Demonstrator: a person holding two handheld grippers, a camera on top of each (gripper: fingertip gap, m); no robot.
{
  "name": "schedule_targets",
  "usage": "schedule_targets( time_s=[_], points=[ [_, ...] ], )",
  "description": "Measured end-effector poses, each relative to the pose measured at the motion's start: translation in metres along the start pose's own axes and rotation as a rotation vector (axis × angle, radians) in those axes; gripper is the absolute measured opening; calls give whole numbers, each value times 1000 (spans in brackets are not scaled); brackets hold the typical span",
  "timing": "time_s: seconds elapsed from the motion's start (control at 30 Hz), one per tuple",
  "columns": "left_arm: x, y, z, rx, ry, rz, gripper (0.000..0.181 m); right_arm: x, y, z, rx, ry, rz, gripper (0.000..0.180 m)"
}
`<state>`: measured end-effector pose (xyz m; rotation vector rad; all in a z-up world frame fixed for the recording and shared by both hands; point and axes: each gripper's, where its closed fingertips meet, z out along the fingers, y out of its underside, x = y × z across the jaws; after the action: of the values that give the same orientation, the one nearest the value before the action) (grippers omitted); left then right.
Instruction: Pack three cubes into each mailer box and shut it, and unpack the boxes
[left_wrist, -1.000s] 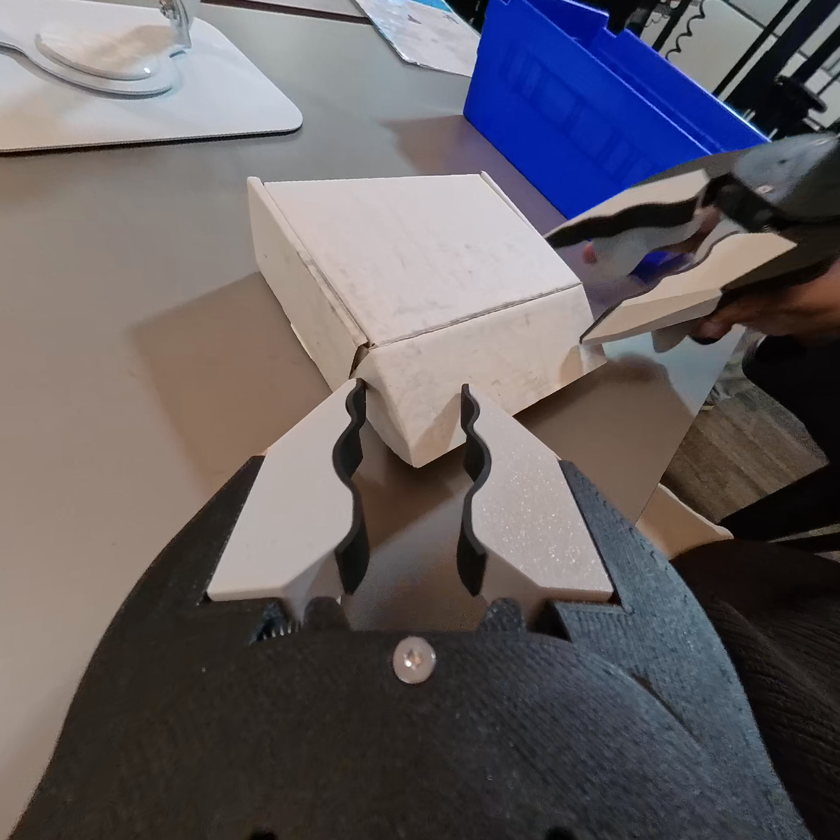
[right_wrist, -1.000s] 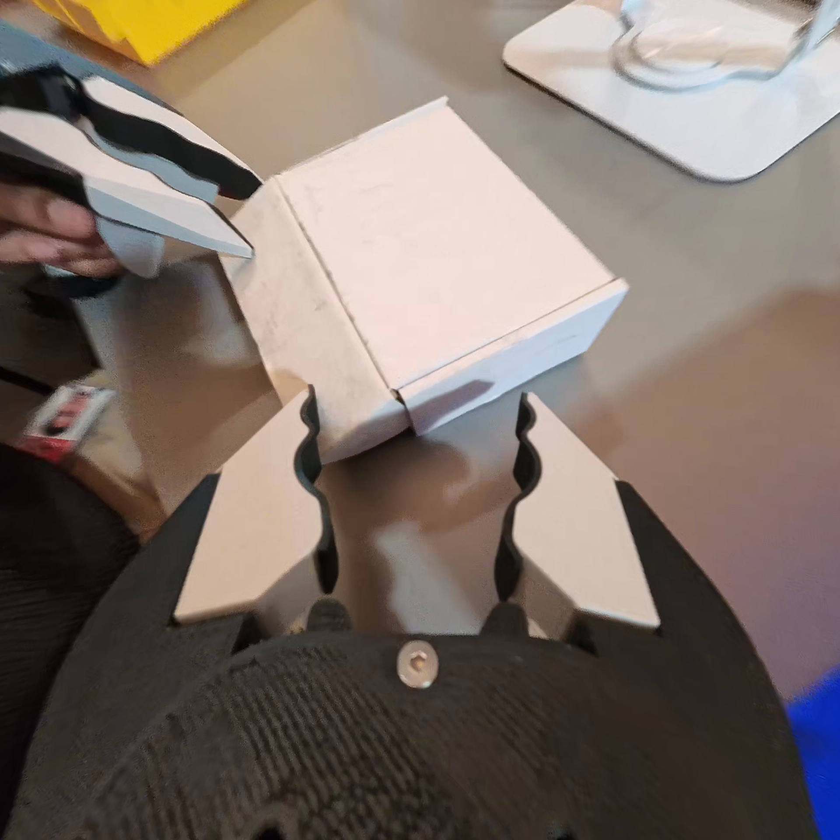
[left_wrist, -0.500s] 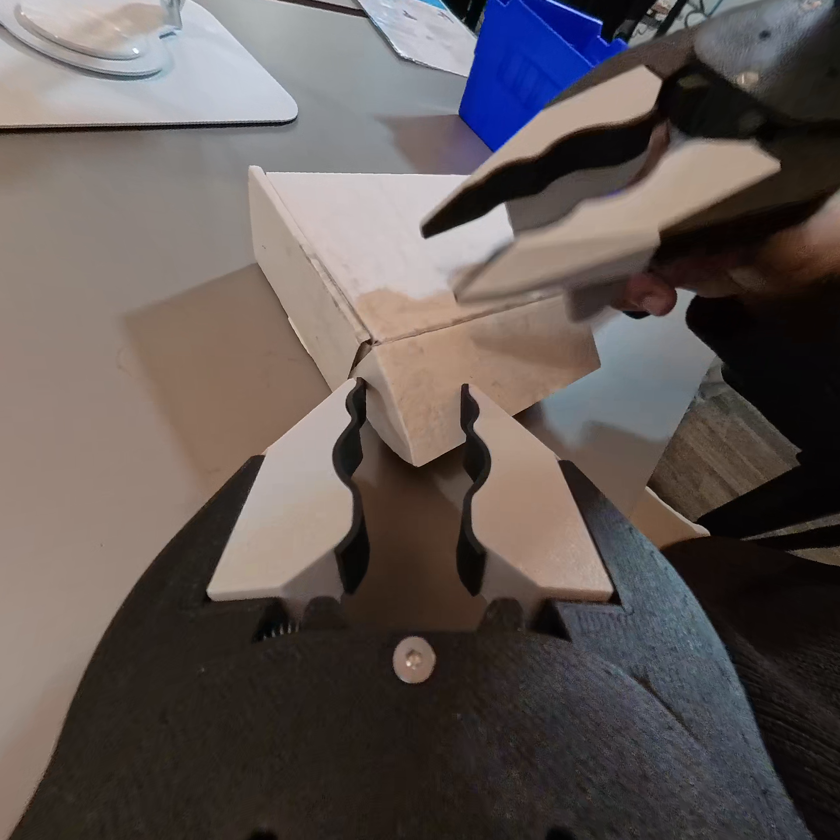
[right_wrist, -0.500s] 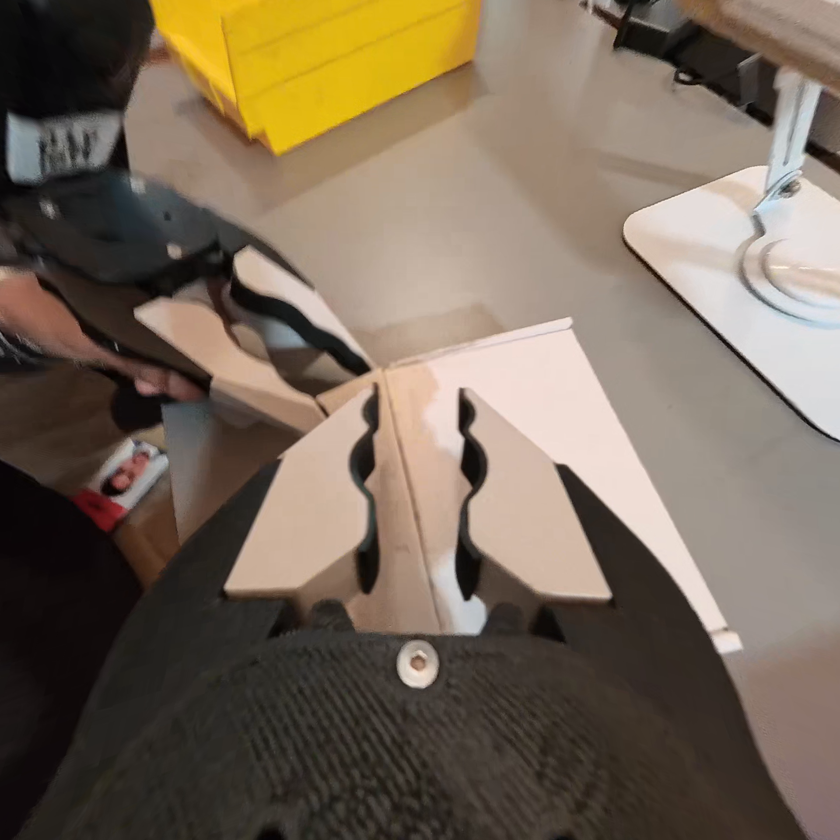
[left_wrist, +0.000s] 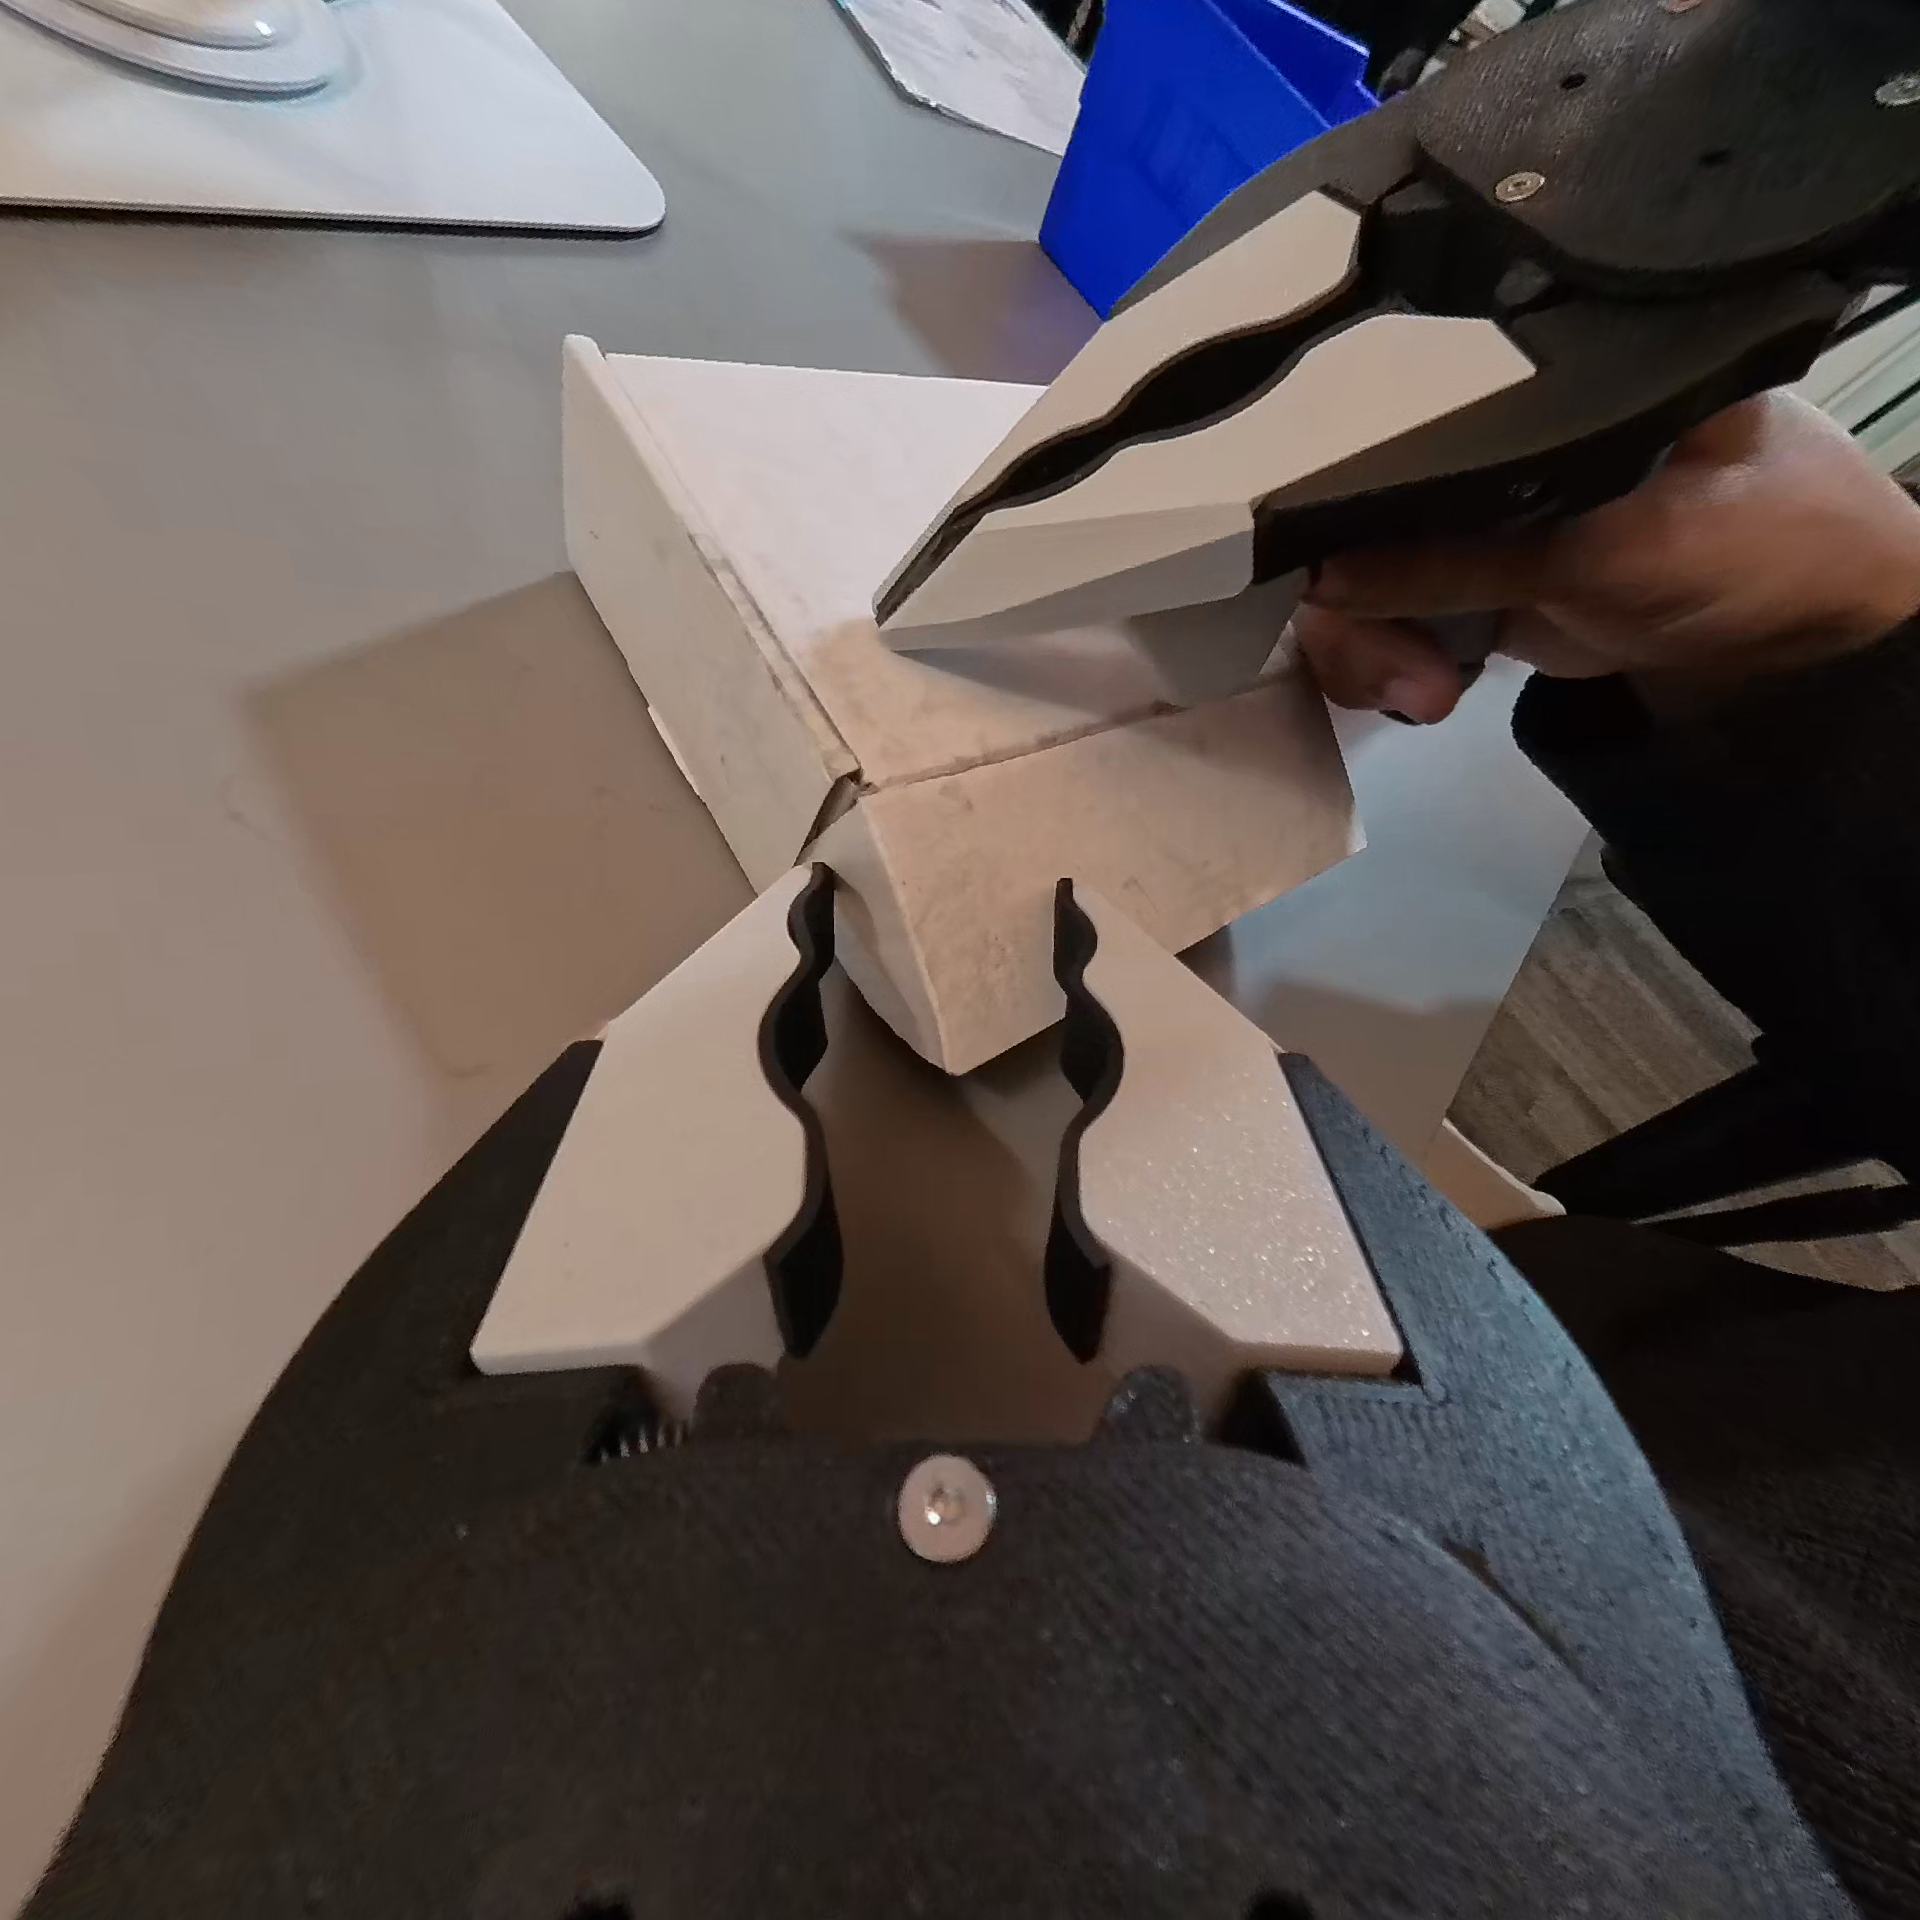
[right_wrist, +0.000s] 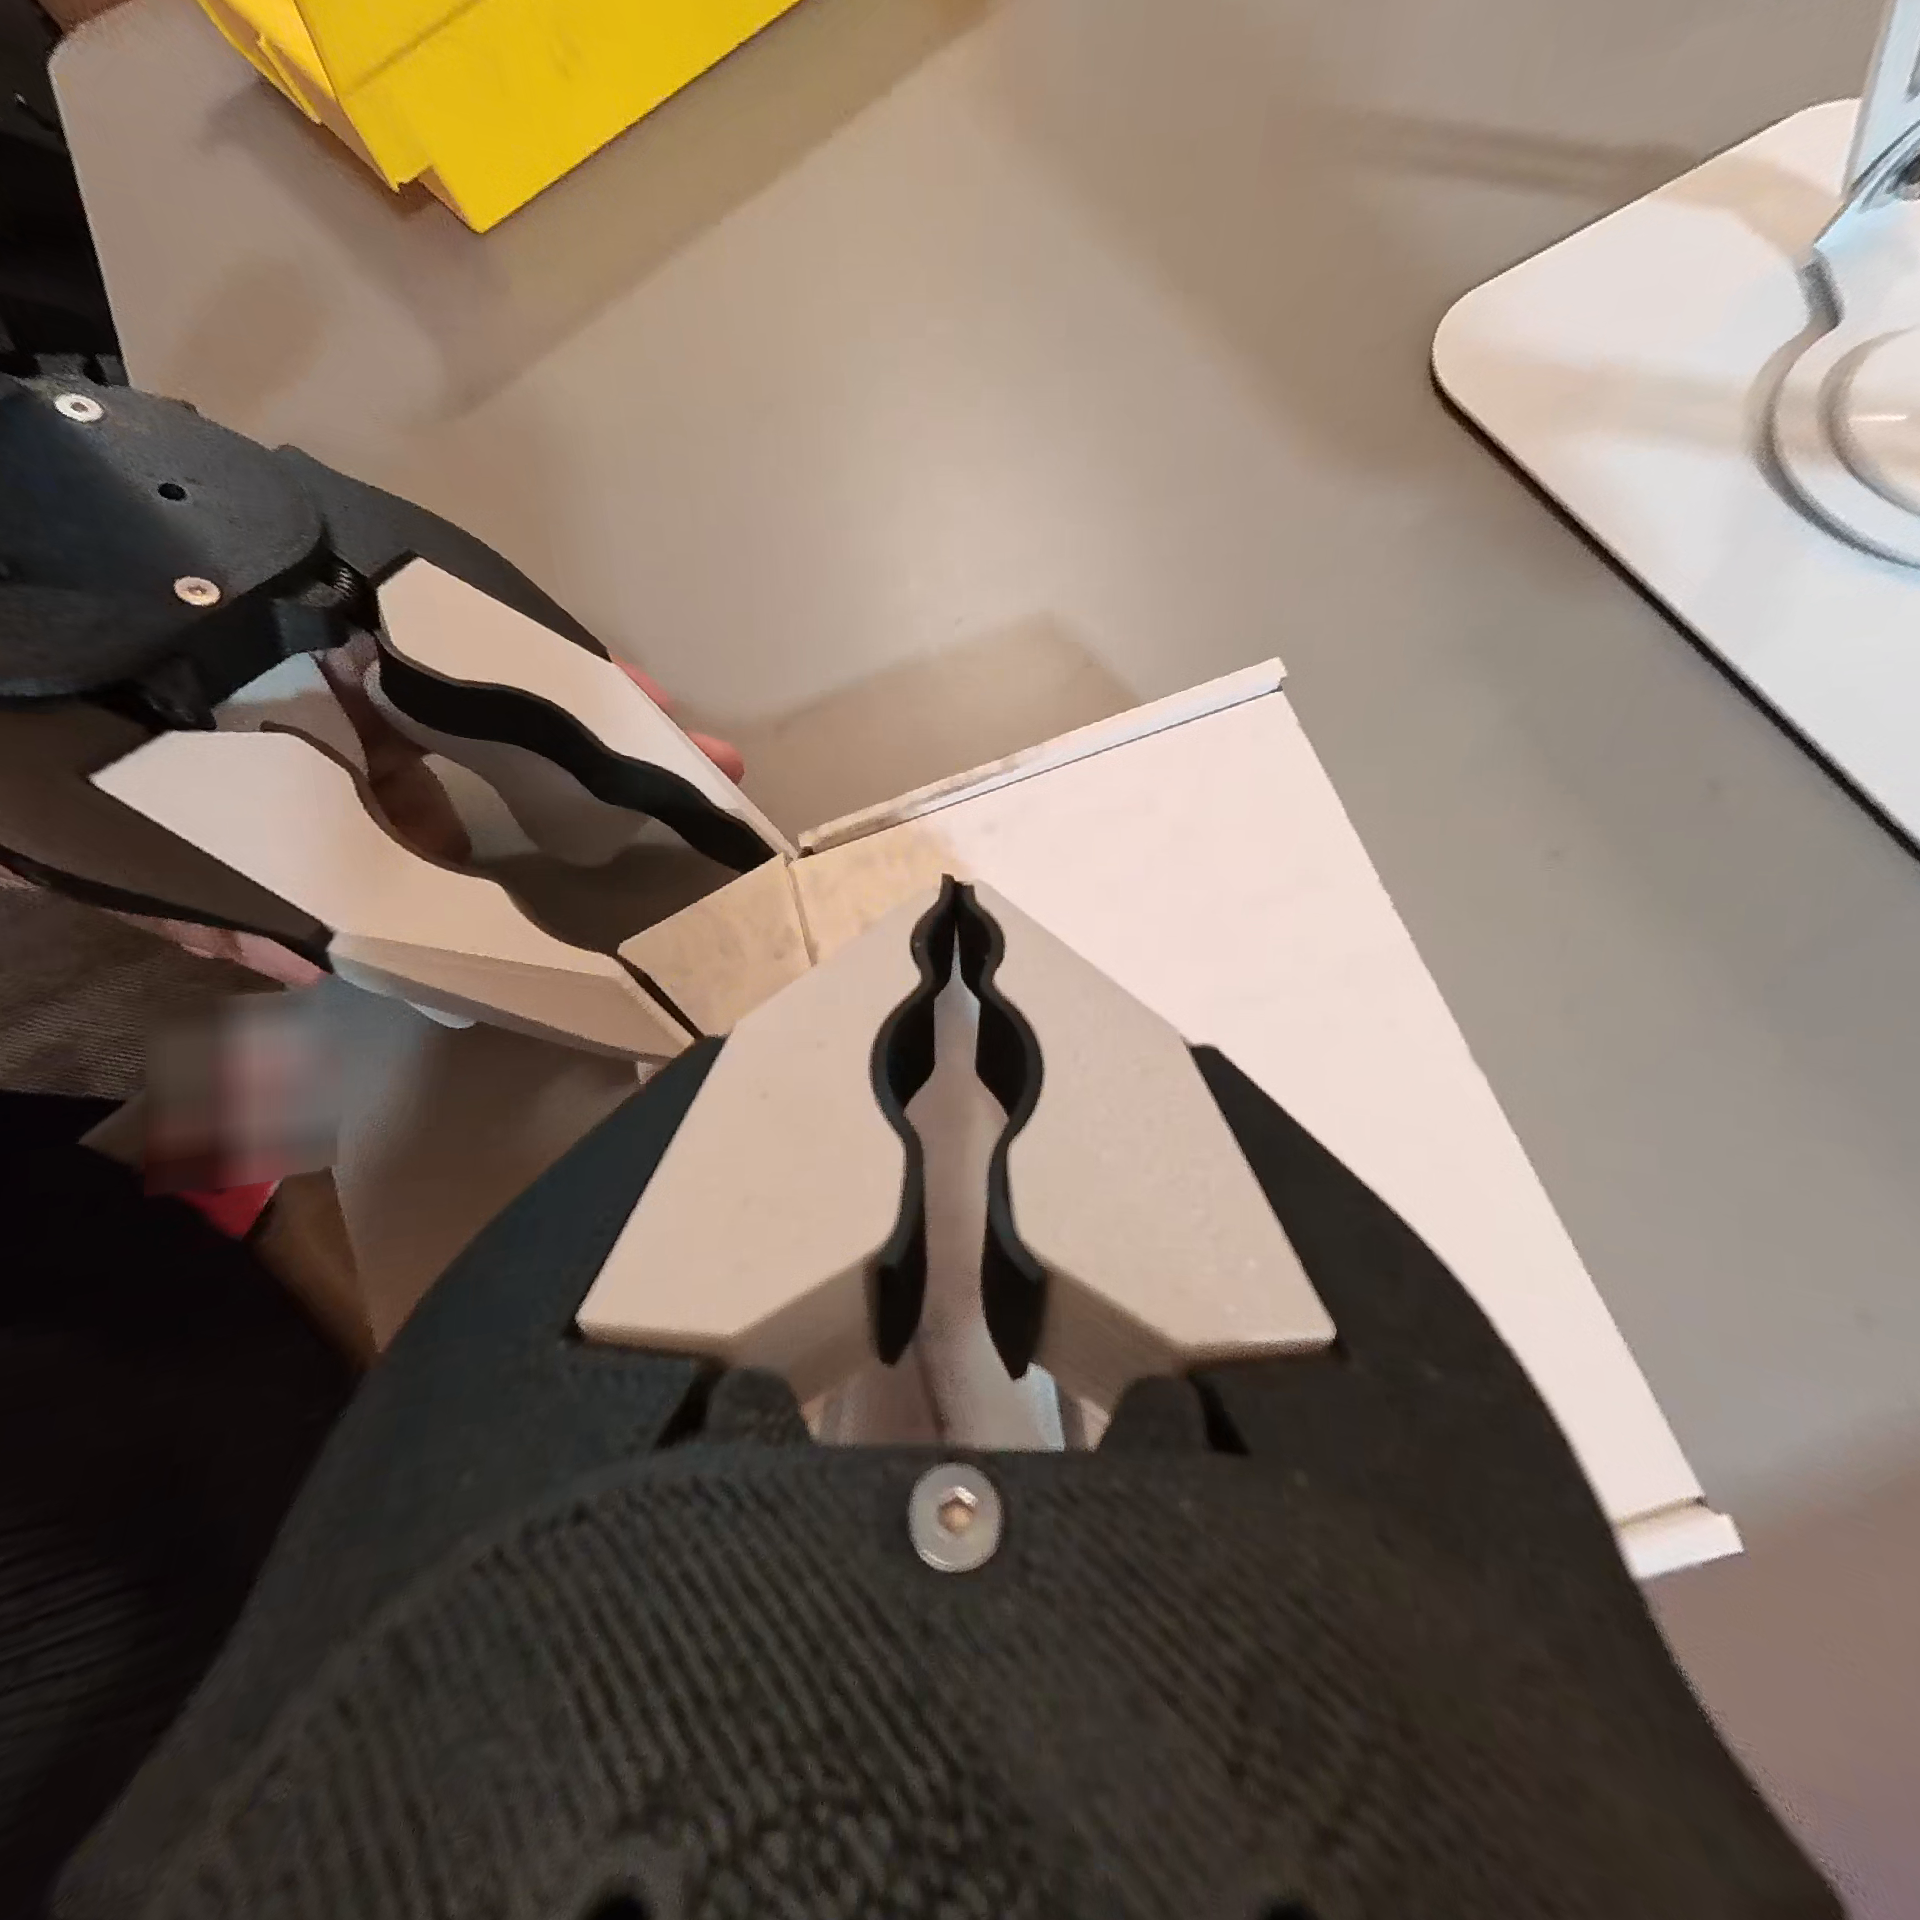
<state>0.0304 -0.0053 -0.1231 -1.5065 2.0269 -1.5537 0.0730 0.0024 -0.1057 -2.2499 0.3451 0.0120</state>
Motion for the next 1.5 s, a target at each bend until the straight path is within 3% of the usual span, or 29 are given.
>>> schedule_targets(
  time_s=[0.03, 0.4, 0.73, 0.9, 0.93, 1.0, 1.13, 1.23, 1.37, 1.5],
  points=[
    [0, 0, 0, 0, 4, -4, 41, 0, 0, 0, 3, -8, 12, 0],
    [8, -2, 5, 2, 134, -111, 27, 2, 2, -2, 3, -40, 53, 0],
    [48, 10, 25, -70, 185, 20, 37, -4, 2, 0, 25, -85, 69, 0],
    [51, 14, 4, -76, 232, 126, 39, 2, 1, -14, 104, 5, -20, 0],
    [47, 10, -4, -45, 222, 151, 38, 4, -3, -23, 152, 29, -26, 2],
    [38, -9, -21, 72, 183, 190, 38, 6, -7, -41, 233, 73, -28, 28],
    [2, -55, -40, 332, -42, 265, 46, 1, 7, -61, 338, 174, 35, 57],
    [-21, -45, -20, 215, -169, 378, 48, -1, 33, -55, 275, 288, 14, 64],
    [-5, -46, -2, 193, -161, 493, 48, -6, 47, -41, 185, 380, -82, 72],
    [-9, -38, 12, 111, -230, 582, 50, 2, 51, -33, 132, 491, -181, 66]
  ],
)
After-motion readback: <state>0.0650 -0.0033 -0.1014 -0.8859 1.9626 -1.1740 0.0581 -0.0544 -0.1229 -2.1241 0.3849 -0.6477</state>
